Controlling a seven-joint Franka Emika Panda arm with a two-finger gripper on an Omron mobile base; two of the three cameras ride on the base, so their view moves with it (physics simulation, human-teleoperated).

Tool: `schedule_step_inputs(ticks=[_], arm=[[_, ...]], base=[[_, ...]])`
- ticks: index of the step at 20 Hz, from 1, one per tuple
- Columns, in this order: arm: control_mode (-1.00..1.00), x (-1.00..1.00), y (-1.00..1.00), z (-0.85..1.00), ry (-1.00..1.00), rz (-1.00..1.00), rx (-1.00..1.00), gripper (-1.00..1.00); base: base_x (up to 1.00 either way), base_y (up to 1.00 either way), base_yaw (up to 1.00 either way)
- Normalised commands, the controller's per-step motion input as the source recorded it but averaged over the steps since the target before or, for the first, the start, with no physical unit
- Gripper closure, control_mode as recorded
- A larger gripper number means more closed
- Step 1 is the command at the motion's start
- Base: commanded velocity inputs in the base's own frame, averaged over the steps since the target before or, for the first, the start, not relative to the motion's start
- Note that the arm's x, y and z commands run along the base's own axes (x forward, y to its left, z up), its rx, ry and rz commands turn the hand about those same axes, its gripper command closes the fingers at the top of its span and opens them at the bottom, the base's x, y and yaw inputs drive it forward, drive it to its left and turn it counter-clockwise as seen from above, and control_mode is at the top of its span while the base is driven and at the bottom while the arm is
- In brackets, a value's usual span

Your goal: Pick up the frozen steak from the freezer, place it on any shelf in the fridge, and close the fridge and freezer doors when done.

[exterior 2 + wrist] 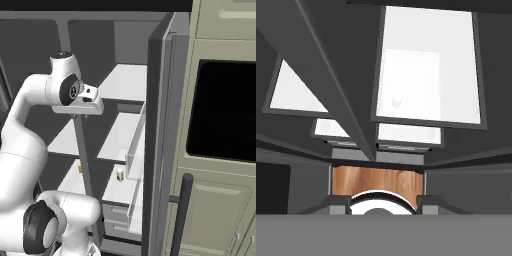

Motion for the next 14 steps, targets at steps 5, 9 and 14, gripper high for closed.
schedule_step_inputs(ticks=[5, 9, 14], arm=[[-1.00, -0.51, 0.20, -0.10, -0.01, 0.02, 0.00, -1.00], [-1.00, -0.87, 0.21, -0.26, -0.18, 0.00, 0.00, -1.00], [-1.00, -0.52, 0.09, -0.08, -0.21, -0.03, 0.01, -1.00]], base=[[0.00, 0.00, 0.00], [0.00, 0.00, 0.00], [0.00, 0.00, 0.00]])
